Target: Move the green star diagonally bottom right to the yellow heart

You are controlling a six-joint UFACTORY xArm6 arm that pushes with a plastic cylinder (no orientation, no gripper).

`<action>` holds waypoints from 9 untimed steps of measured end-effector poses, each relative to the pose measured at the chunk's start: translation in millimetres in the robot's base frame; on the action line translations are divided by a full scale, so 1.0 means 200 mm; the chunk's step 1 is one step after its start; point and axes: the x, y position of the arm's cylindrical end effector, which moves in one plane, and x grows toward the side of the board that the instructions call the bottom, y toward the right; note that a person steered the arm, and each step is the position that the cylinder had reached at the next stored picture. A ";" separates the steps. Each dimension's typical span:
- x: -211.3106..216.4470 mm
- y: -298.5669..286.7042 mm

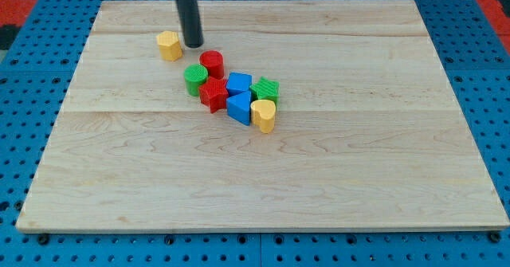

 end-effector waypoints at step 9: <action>0.95 0.73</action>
